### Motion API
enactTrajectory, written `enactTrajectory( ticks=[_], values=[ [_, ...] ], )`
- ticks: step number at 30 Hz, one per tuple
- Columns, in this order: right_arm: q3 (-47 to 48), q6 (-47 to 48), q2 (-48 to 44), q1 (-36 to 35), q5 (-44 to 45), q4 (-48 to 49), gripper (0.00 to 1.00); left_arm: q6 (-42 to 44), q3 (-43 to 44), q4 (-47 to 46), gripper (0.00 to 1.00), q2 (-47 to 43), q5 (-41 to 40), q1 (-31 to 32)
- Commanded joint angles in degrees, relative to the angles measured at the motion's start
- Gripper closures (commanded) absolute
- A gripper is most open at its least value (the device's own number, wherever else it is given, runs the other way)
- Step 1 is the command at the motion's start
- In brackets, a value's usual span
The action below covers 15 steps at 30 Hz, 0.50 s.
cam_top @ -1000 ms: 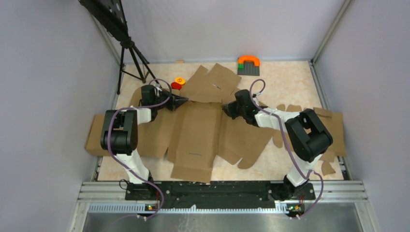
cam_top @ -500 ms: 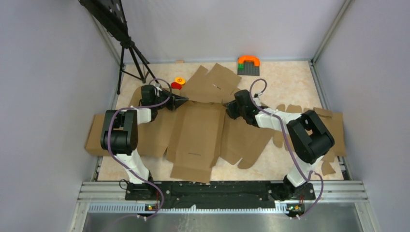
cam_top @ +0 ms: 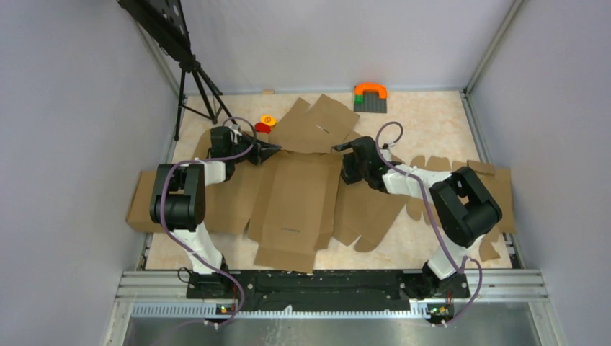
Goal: Fold the paper box
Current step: Fold the paper box at the center of the board.
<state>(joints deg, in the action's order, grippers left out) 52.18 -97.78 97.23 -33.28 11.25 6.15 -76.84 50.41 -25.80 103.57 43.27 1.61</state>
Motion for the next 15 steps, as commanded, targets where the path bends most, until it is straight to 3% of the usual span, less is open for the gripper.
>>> enactTrajectory(
  ticks=[1, 3, 6, 10, 15],
  values=[
    [4.59, 3.82, 0.65, -0.83, -2.22, 4.24, 0.16, 0.17, 0.03, -2.73, 1.0, -0.12, 1.37, 0.24],
    [7.03, 6.01, 2.67, -0.82, -4.31, 3.41, 0.2, 0.28, 0.14, -2.61, 1.0, -0.04, 1.46, 0.37],
    [8.72, 8.1, 4.32, -0.84, -5.71, 3.04, 0.36, 0.44, 0.21, -2.37, 1.0, -0.12, 1.55, 0.33],
    [9.1, 9.68, 4.49, -0.87, -5.58, 1.84, 0.4, 0.64, 0.58, -1.98, 1.0, 0.04, 1.56, 0.41],
    [11.22, 13.09, 5.3, -0.82, -5.18, -0.42, 0.58, 0.89, 0.61, -1.74, 1.0, 0.08, 1.64, 0.5]
  ],
)
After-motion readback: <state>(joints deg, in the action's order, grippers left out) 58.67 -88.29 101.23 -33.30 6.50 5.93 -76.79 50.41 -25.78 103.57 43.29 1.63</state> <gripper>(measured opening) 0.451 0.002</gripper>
